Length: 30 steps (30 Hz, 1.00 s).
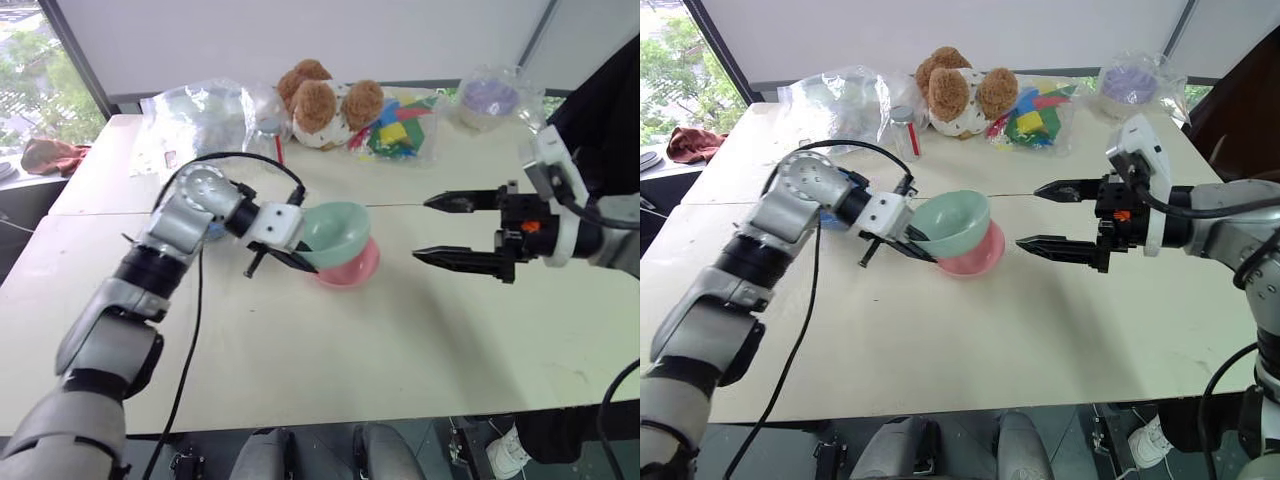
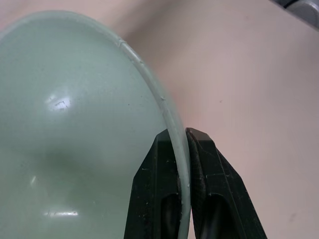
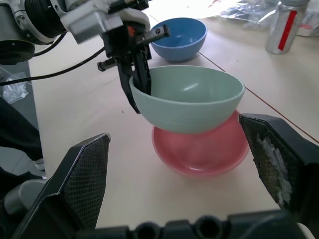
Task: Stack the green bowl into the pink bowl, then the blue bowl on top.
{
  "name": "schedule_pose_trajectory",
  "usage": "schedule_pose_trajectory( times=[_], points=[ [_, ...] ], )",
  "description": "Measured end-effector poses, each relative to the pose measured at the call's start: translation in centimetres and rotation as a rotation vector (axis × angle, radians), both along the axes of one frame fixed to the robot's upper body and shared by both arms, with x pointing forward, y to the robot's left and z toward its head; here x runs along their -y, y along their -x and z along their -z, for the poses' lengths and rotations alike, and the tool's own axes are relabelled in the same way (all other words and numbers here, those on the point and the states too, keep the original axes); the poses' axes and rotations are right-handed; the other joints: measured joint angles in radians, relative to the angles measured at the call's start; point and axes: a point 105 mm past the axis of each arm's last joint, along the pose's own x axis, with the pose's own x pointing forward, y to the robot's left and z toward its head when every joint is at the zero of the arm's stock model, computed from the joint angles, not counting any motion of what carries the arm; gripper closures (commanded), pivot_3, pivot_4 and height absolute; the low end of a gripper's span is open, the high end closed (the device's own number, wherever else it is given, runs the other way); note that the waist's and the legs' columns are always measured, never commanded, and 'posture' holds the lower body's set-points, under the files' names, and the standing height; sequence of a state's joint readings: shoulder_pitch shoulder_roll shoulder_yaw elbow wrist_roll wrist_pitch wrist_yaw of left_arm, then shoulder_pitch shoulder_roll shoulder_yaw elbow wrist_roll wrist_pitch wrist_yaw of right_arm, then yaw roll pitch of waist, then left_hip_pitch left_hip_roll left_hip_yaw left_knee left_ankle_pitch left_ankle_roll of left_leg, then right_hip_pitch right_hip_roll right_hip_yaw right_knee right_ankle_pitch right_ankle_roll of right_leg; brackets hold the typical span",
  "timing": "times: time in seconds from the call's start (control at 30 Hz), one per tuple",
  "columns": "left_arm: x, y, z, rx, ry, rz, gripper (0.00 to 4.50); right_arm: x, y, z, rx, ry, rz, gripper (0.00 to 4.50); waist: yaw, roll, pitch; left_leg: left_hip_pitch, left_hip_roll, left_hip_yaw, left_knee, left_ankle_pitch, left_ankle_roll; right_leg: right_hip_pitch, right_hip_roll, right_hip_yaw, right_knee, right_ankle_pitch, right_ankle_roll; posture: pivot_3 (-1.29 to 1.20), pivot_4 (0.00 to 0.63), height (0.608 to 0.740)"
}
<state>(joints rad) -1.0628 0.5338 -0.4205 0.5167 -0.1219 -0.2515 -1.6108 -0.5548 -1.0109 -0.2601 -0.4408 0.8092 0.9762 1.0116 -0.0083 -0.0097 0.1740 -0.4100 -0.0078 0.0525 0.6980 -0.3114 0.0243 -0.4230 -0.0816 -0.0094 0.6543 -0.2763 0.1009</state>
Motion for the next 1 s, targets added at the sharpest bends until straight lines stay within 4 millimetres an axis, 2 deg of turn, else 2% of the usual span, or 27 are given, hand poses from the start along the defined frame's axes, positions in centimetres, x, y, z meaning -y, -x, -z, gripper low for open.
schedule_pose_trajectory(
  times=[0.07, 0.1, 0.2, 0.37, 0.4, 0.5, 0.6, 0.63, 0.77, 0.87, 1.0],
  points=[
    [0.6, -0.5, 0.3, 0.012, -0.009, 0.014, 4.46, 0.1, 0.2, 0.0, 0.004, -0.002, 0.012, 0.0, 0.001, 0.0, 0.0, 0.0, 0.0, 0.0, 0.0, 0.0, 0.0, 0.0, 0.0, 0.0, 0.0, 0.0, 0.0, 0.0, 0.15, 0.74],
    [0.9, -0.6, 0.5, 0.016, -0.02, 0.021, 4.11, 0.1, 0.3, 0.0, 0.004, -0.005, 0.016, 0.0, 0.001, 0.0, 0.0, 0.0, 0.0, 0.0, 0.0, 0.0, 0.001, 0.0, 0.0, 0.0, 0.0, 0.0, 0.0, 0.0, 0.15, 0.74],
    [1.6, -1.0, 1.3, 0.005, -0.05, 0.032, 2.87, 0.3, 0.7, 0.1, 0.006, -0.001, 0.035, 0.0, 0.001, 0.0, 0.0, 0.0, 0.0, 0.0, 0.0, -0.001, 0.001, 0.0, 0.0, 0.0, 0.0, 0.0, 0.0, 0.0, 0.15, 0.74],
    [1.9, -1.1, 1.2, 0.0, -0.053, 0.036, 0.23, 0.4, 0.9, 0.2, 0.006, -0.003, 0.051, 0.0, -0.001, 0.0, 0.0, 0.0, 0.0, 0.0, 0.0, -0.001, 0.001, 0.0, 0.0, 0.001, 0.0, 0.0, 0.0, 0.0, 0.15, 0.74],
    [1.9, -1.1, 1.0, -0.001, -0.047, 0.034, 0.07, 0.4, 0.9, 0.2, 0.007, -0.005, 0.052, 0.0, -0.002, 0.0, 0.0, 0.0, 0.0, -0.001, 0.0, -0.001, 0.001, 0.0, 0.0, 0.001, 0.0, 0.0, 0.0, 0.0, 0.15, 0.74],
    [1.7, -1.3, -0.1, -0.026, 0.004, 0.0, 0.07, 0.3, 0.8, 0.1, 0.008, -0.011, 0.05, 0.0, -0.001, 0.0, 0.0, 0.0, 0.0, -0.001, 0.0, -0.001, 0.001, 0.0, 0.0, 0.001, 0.0, 0.0, 0.0, 0.0, 0.15, 0.74],
    [0.3, -2.0, -2.8, -0.011, 0.081, -0.073, 0.07, 0.2, 0.7, 0.1, 0.011, -0.012, 0.044, 0.0, -0.005, 0.0, 0.0, 0.0, 0.001, -0.001, 0.0, -0.001, 0.001, -0.001, 0.0, 0.001, 0.0, 0.0, 0.0, 0.0, 0.15, 0.74],
    [-0.6, -2.3, -3.7, 0.004, 0.106, -0.112, 0.07, 0.1, 0.6, 0.0, 0.014, -0.015, 0.04, 0.0, -0.007, 0.0, 0.0, 0.0, 0.001, -0.001, 0.0, -0.001, 0.001, -0.001, 0.0, 0.001, 0.0, 0.0, 0.0, 0.0, 0.15, 0.74],
    [-6.6, -3.3, -7.3, 0.082, 0.185, -0.337, 0.07, -0.5, 0.0, -0.7, 0.034, -0.036, 0.007, 0.0, -0.008, 0.0, 0.0, 0.0, 0.002, -0.001, 0.0, -0.001, 0.001, -0.003, 0.001, 0.001, 0.002, 0.0, 0.0, 0.0, 0.15, 0.74],
    [-10.7, -3.4, -7.1, 0.086, 0.187, -0.49, 0.07, -0.9, -0.3, -0.4, 0.022, -0.042, -0.02, 0.0, -0.005, 0.0, 0.0, 0.0, 0.002, -0.001, 0.0, -0.001, 0.001, -0.003, 0.001, 0.001, 0.003, 0.0, 0.0, 0.0, 0.15, 0.74],
    [-16.2, -3.6, -4.2, 0.055, 0.133, -0.715, 0.07, -1.2, -0.6, -0.1, 0.018, -0.038, -0.044, 0.0, 0.0, -0.001, 0.0, 0.0, 0.001, 0.0, 0.001, -0.001, 0.001, -0.002, 0.0, 0.001, 0.003, 0.0, 0.0, 0.0, 0.15, 0.74]
  ],
)
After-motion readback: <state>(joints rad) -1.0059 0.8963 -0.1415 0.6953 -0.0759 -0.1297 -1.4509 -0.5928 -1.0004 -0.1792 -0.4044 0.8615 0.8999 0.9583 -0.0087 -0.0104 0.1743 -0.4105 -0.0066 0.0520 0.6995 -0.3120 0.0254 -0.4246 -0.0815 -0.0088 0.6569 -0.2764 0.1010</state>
